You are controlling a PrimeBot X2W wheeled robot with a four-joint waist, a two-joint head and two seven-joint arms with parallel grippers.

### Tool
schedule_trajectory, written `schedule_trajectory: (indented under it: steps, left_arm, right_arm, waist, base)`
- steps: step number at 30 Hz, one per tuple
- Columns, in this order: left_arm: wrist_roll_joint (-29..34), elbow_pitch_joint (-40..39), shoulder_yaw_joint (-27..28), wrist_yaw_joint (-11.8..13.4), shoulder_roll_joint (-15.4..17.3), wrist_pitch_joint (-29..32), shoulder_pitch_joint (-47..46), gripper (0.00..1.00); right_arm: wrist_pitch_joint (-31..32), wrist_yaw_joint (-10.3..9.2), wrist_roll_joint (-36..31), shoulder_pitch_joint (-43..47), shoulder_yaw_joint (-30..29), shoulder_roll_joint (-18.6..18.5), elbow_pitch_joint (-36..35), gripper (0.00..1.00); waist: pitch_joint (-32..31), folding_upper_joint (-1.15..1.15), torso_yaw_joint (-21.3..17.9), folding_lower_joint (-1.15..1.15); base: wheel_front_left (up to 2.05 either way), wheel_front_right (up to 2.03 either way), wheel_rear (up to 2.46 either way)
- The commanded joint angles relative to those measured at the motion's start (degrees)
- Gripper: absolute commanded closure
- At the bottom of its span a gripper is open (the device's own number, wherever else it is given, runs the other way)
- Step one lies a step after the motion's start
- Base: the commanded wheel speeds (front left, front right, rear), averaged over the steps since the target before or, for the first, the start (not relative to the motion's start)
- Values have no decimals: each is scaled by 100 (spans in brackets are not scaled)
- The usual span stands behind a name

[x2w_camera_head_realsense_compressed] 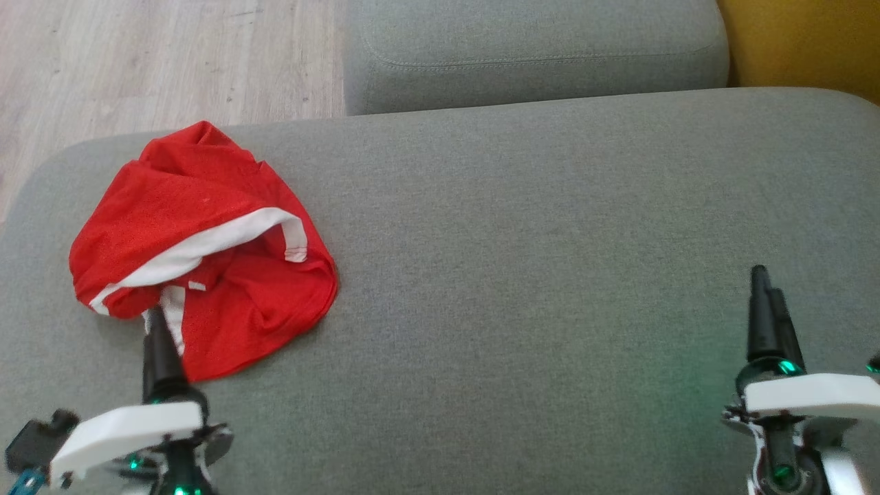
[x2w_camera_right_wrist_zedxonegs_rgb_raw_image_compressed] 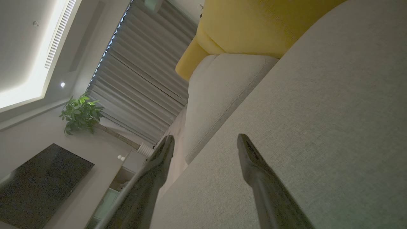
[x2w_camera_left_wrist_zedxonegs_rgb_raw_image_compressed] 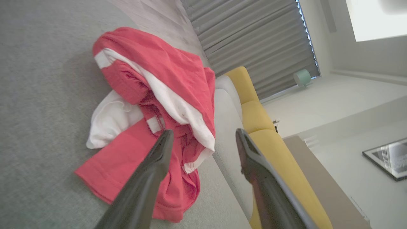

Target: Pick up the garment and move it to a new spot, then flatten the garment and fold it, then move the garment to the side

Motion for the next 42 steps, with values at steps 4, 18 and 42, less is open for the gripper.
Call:
schedule_trajectory:
  steps: [4, 18, 42]
  left_arm:
    - [515, -384, -128, 105, 54, -93, -294, 0]
    - [2274, -717, -865, 234, 61, -328, -377, 0]
    - [4623, -374, -2099, 677, 447, -732, -641, 0]
  right_arm:
    - [-126, -2, -577, -268, 198, -38, -341, 0]
    - [-362, -2, -2124, -317, 668, -44, -613, 0]
    - [-768, -3, -4427, -299, 876, -55, -536, 0]
  waist:
    - [12, 0, -2, 0]
    - [79, 0, -30, 0]
    - [85, 0, -92, 0]
  base:
    - [0, 0, 0]
    - [0, 0, 0]
    - [0, 0, 0]
